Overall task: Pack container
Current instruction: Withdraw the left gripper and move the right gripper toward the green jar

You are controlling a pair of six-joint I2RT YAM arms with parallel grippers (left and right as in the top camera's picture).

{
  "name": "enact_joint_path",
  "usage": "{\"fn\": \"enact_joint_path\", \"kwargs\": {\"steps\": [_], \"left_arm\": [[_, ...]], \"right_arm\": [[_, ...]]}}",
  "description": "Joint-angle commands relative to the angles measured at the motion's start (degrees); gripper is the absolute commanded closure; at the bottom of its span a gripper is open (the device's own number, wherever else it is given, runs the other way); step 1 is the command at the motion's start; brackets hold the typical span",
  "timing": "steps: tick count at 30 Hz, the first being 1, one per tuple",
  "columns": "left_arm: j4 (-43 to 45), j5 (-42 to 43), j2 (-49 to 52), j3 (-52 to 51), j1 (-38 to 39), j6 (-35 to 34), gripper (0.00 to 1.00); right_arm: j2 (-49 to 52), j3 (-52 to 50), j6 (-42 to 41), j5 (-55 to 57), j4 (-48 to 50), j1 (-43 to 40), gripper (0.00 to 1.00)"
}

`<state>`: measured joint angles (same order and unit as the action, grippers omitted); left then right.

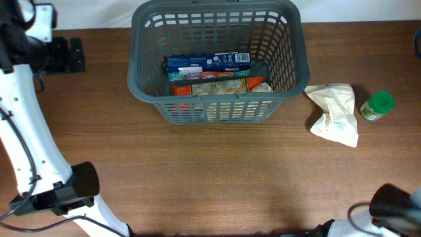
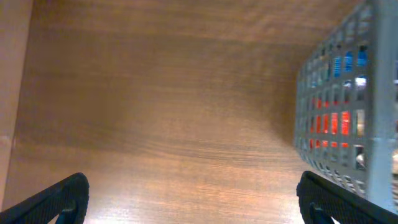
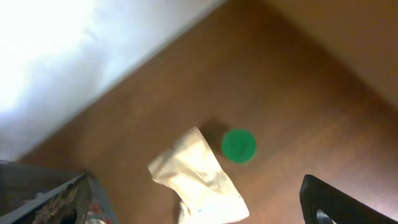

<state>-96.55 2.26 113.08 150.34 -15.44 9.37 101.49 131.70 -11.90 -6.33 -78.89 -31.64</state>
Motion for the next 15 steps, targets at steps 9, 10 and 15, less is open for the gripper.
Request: {"fn": "enact_joint_path", "kwargs": {"steps": [9,10,15], "left_arm": [[-0.1,-0.2,-0.2,-0.3,-0.2,-0.9,0.01],[-0.1,-0.2,-0.2,-0.3,-0.2,-0.9,0.01],[-0.1,-0.2,-0.2,-0.3,-0.2,-0.9,0.01]], "right_arm": [[22.8,-7.5,-7.3,6.8,1.8,-0.6,0.01],[23.8,-7.5,-7.3,6.8,1.9,-0.6,0.01],[26.6,-7.8,-7.3,6.6,2.8,-0.6,0.01]]}}
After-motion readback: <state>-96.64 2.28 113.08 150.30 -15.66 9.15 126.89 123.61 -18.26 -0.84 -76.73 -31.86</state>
